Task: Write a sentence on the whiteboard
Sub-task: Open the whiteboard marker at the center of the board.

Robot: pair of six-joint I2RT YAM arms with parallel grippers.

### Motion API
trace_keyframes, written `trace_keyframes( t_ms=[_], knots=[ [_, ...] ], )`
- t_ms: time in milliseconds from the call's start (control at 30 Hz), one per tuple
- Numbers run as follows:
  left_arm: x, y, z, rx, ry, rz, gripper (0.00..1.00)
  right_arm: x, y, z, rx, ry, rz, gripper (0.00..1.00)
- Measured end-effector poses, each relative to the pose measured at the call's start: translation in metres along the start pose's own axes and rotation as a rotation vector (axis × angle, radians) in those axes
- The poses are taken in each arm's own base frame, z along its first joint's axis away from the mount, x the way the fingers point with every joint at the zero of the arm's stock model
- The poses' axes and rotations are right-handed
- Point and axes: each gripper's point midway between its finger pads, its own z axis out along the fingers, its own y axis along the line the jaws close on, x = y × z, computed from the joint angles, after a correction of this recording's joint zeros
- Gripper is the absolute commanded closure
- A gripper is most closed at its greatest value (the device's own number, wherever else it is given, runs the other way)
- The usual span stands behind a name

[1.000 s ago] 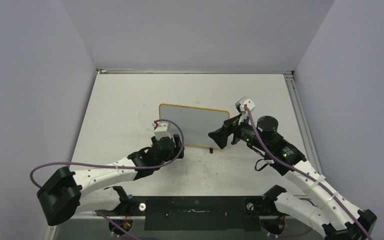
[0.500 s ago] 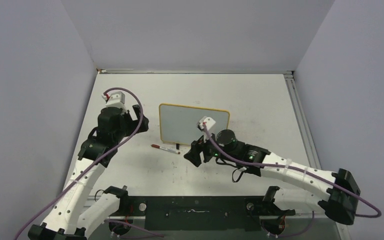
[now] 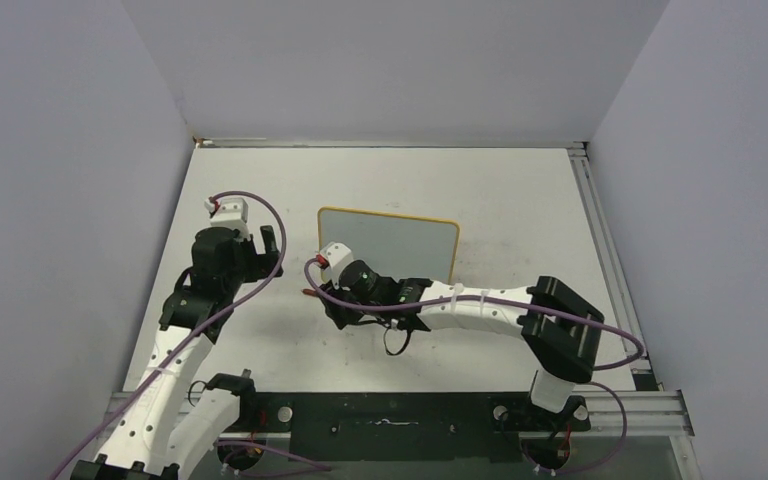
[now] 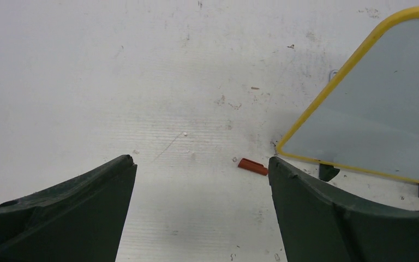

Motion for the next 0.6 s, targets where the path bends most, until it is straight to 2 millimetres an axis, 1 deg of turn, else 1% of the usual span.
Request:
trace_keyframes(
  t_ms=[133,167,400,600],
  knots=[
    [-0.006,0.000,-0.002,0.004,-0.031,0.006,0.09,-0.007,-0.005,0.023,0.039,0.015,-0.031,0.52],
    [-0.007,0.001,-0.003,0.000,-0.037,0.005,0.09,-0.006,-0.007,0.027,0.045,0.023,-0.038,0.52],
    [-0.014,0.007,-0.006,-0.035,-0.070,-0.001,0.09,0.013,-0.027,0.048,0.086,0.095,-0.058,0.53],
    [-0.020,0.010,-0.010,-0.047,-0.100,-0.006,0.09,0.024,-0.035,0.060,0.099,0.131,-0.063,0.56]
  ],
)
